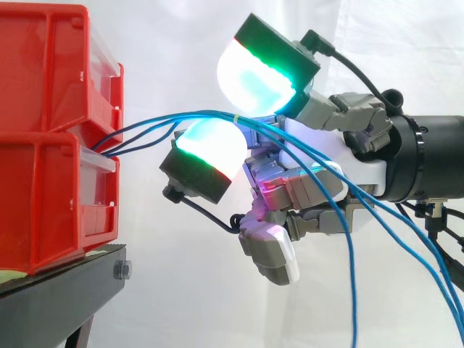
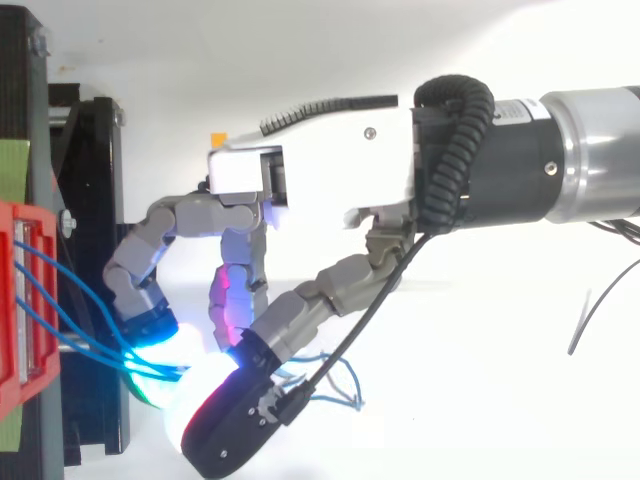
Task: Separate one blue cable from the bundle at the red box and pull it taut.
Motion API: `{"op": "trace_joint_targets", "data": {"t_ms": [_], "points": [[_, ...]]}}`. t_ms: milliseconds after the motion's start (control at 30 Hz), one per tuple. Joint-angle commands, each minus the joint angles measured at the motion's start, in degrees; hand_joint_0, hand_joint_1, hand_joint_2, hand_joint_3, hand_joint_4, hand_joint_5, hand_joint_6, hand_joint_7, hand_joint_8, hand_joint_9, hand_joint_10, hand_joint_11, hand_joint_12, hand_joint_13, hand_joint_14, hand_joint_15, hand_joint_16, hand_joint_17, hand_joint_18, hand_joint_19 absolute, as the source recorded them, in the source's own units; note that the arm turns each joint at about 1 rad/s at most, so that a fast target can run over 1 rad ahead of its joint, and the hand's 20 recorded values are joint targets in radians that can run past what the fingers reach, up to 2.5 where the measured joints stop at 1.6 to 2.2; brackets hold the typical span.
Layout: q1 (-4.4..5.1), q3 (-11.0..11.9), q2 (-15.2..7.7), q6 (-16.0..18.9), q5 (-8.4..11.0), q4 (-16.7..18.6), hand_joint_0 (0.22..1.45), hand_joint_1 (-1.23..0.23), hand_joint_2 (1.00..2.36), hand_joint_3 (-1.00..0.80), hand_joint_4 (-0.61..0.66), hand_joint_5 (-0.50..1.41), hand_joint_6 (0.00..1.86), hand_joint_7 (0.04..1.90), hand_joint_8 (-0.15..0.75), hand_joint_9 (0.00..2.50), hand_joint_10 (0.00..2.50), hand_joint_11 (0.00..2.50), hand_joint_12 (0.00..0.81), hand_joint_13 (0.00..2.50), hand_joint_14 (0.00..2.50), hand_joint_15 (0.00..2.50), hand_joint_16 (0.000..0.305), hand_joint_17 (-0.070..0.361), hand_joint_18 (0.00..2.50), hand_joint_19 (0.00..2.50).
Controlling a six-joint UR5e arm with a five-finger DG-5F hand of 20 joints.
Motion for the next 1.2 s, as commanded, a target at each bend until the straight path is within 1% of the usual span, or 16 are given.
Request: {"op": "trace_joint_targets", "data": {"t_ms": [0,67,100,167,200,300,400,433,533,567,633,700,833,967,1100,1167], "points": [[-0.12,0.0,-0.05,0.0,-0.16,0.0,0.45,-0.6,1.0,-0.5,0.08,-0.06,0.87,1.03,0.426,1.53,0.02,1.1,0.469,1.2,0.02,0.66,0.059,0.133,1.18,0.66],[-0.12,0.0,0.04,0.0,-0.25,0.0,0.5,-0.58,1.0,-0.5,0.08,-0.07,0.87,1.03,0.407,1.52,0.03,1.11,0.449,1.18,0.02,0.67,0.055,0.124,1.14,0.68],[-0.12,0.0,0.04,0.0,-0.25,-0.09,0.56,-0.59,1.0,-0.5,0.07,-0.07,0.87,1.03,0.386,1.51,0.03,1.13,0.434,1.17,0.02,0.67,0.052,0.116,1.1,0.7],[-0.12,0.09,0.04,0.09,-0.25,0.0,0.6,-0.63,1.0,-0.5,0.04,-0.07,0.86,1.08,0.384,1.5,0.03,1.13,0.423,1.16,0.03,0.68,0.05,0.113,1.09,0.7],[-0.12,0.09,0.04,0.0,-0.25,0.09,0.61,-0.67,1.0,-0.45,0.05,-0.07,0.86,1.11,0.384,1.5,0.03,1.13,0.427,1.16,0.02,0.68,0.05,0.113,1.08,0.7],[-0.12,0.09,-0.05,0.0,-0.25,0.0,0.6,-0.76,1.02,-0.29,0.06,-0.08,0.87,1.23,0.389,1.49,0.03,1.15,0.429,1.16,0.02,0.68,0.051,0.114,1.07,0.68],[-0.12,0.09,-0.05,0.0,-0.25,-0.09,0.63,-0.87,1.02,-0.23,0.09,-0.09,0.89,1.23,0.396,1.45,0.03,1.17,0.424,1.15,0.03,0.68,0.051,0.114,1.07,0.68],[-0.12,0.0,0.04,0.0,-0.25,-0.18,0.63,-0.88,1.02,-0.23,0.09,-0.09,0.89,1.22,0.397,1.45,0.03,1.18,0.425,1.15,0.03,0.68,0.051,0.114,1.07,0.67],[-0.12,0.0,-0.05,0.09,-0.34,-0.79,0.69,-0.94,1.02,-0.25,0.09,-0.1,0.9,1.3,0.401,1.43,0.03,1.18,0.418,1.15,0.02,0.68,0.05,0.112,1.06,0.64],[-0.12,0.0,-0.05,0.09,-0.25,-0.88,0.72,-0.96,1.02,-0.28,0.06,-0.1,0.9,1.35,0.402,1.48,0.03,1.25,0.409,1.15,0.02,0.67,0.05,0.111,1.06,0.62],[-0.12,0.0,0.04,0.18,-0.34,-1.32,0.76,-0.97,1.02,-0.32,0.02,-0.09,0.92,1.35,0.4,1.54,0.03,1.37,0.402,1.18,0.03,0.69,0.049,0.11,1.05,0.62],[-0.12,0.0,0.04,0.18,-0.34,-1.58,0.78,-0.96,1.0,-0.48,-0.02,-0.08,0.92,1.38,0.395,1.59,0.03,1.43,0.394,1.2,0.03,0.69,0.048,0.108,1.06,0.61],[-0.12,0.0,-0.05,0.18,-0.6,-1.58,0.73,-0.95,1.0,-0.5,-0.06,-0.08,0.92,1.36,0.392,1.6,0.03,1.4,0.394,1.21,0.03,0.69,0.047,0.106,1.08,0.61],[-0.2,0.0,0.04,0.18,-0.69,-1.76,0.57,-0.88,1.0,-0.5,-0.01,-0.06,0.92,1.35,0.397,1.64,0.03,1.34,0.397,1.25,0.03,0.71,0.048,0.107,1.1,0.65],[-0.2,0.0,-0.05,0.18,-0.95,-1.76,0.48,-0.82,1.0,-0.5,0.0,-0.05,0.91,1.25,0.418,1.69,0.03,1.3,0.43,1.29,0.02,0.7,0.053,0.12,1.17,0.64],[-0.29,0.0,0.04,0.18,-0.95,-1.58,0.46,-0.76,1.0,-0.5,-0.01,-0.04,0.9,1.26,0.426,1.7,0.03,1.28,0.44,1.3,0.02,0.69,0.056,0.126,1.19,0.62]]}}
